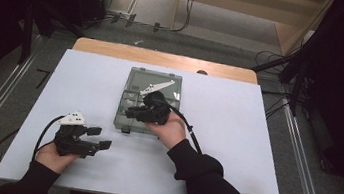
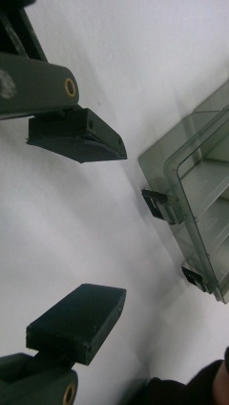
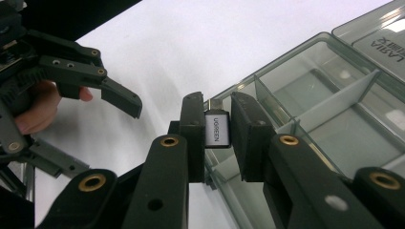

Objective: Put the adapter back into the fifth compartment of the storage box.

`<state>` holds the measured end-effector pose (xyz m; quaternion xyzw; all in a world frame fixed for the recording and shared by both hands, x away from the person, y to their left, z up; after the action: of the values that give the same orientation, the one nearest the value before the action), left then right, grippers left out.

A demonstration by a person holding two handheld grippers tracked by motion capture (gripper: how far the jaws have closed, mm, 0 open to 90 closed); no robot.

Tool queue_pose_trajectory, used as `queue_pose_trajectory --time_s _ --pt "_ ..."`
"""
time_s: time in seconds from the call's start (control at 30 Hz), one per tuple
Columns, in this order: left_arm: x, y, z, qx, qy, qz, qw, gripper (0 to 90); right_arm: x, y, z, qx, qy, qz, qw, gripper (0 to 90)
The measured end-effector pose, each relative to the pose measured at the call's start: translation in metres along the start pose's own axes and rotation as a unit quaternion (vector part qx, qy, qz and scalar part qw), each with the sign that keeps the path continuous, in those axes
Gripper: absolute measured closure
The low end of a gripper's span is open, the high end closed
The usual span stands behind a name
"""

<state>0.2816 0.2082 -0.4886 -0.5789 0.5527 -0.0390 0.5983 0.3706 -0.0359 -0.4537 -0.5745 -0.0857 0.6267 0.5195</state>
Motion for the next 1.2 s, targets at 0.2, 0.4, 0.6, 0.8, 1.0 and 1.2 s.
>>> queue_pose_trajectory --time_s 0.2,0.4,0.6,0.8,1.0,1.2 --pt "0.002 0.002 -0.003 0.003 0.000 0.006 1.0000 29.8 0.011 -0.001 -0.002 0.003 0.002 0.007 1.0000 74.3" --pt "-0.001 0.003 -0.001 -0.001 -0.004 0.004 1.0000 29.8 0.021 0.001 -0.005 0.004 0.001 0.015 0.9999 74.3" --pt "-0.001 0.004 -0.002 0.001 -0.005 0.003 1.0000 29.8 0.027 0.002 -0.004 0.002 0.006 0.018 0.9998 74.3" --pt "-0.002 0.005 -0.002 0.001 -0.006 0.002 1.0000 29.8 0.034 0.004 -0.005 -0.003 0.012 0.025 0.9996 74.2" --pt "-0.002 0.005 -0.002 0.001 -0.008 0.003 1.0000 29.8 0.037 0.005 -0.007 0.000 0.009 0.027 0.9996 68.8" --pt "-0.004 0.004 -0.002 0.004 -0.006 0.001 1.0000 29.8 0.018 -0.001 -0.007 -0.001 -0.001 -0.001 1.0000 55.9"
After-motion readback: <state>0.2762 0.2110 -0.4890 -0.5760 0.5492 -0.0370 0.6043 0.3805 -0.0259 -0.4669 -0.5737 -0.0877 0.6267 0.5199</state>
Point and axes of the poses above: each handheld gripper's, and its own axes: x roughly forward along the jaws, y roughly out of its underside, z roughly to its left, the point moved 1 cm from there along x, roughly forward along the jaws, and after that the axes turned 1 degree about -y, right-handed, at the moved point
